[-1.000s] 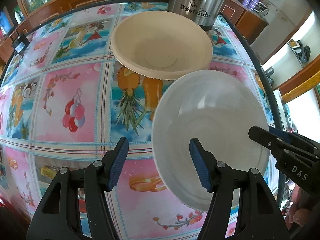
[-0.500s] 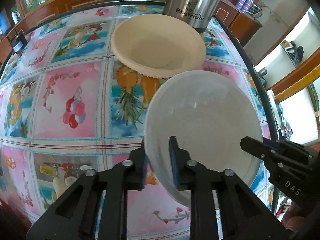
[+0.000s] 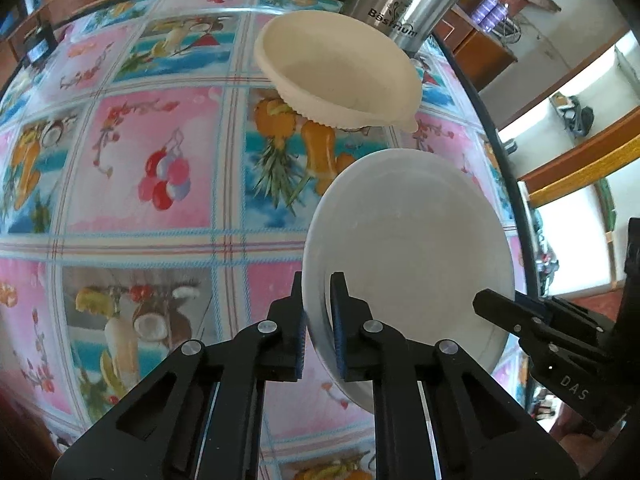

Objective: Organize plates and bowls
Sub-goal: 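Carry the second white bowl onto the stack and lower it into the first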

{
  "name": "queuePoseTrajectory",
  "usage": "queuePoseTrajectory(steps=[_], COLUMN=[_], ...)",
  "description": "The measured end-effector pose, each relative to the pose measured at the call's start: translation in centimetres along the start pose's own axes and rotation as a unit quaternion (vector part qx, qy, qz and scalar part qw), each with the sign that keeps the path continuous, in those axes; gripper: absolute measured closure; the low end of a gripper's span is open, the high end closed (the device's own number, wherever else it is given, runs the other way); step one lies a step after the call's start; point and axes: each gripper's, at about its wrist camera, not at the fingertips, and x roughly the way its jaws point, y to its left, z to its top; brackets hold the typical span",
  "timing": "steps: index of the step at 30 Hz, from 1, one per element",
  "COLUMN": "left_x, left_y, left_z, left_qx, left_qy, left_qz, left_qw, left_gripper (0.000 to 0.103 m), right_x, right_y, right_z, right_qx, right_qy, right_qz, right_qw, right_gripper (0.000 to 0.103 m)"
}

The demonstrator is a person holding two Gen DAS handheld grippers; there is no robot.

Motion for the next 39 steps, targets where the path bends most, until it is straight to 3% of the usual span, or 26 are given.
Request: queuePoseTrajectory(steps=[16,25,39], left_x=[-8.5,-14.0,-22.3], left_y=[6.8,13.3,23.9], left_z=[-5.4,-10.4,-17.6], left_qx=[-0.024,-0.059,-0.131], left_qy=[-0.036,-0.059,-0.090], left_qz=[0.047,0.080,0.108], left_qw=[0.9980,0.9933,0.9813], left_gripper=[0.093,0.093,0.092], right_x=[-1.0,-0.3,0.2], right_y=[8.8,17.0,30.9], right_z=[-2.5,-5.0,-8.4], right_qx=[-0.066,-0.127,-0.231], right_qy=[0.003,0.021,0.030], right_qz=[0.032,0.058,0.094], right_qw=[0.997,0.990,0.968], right_gripper=[0.087,0.086,0.084])
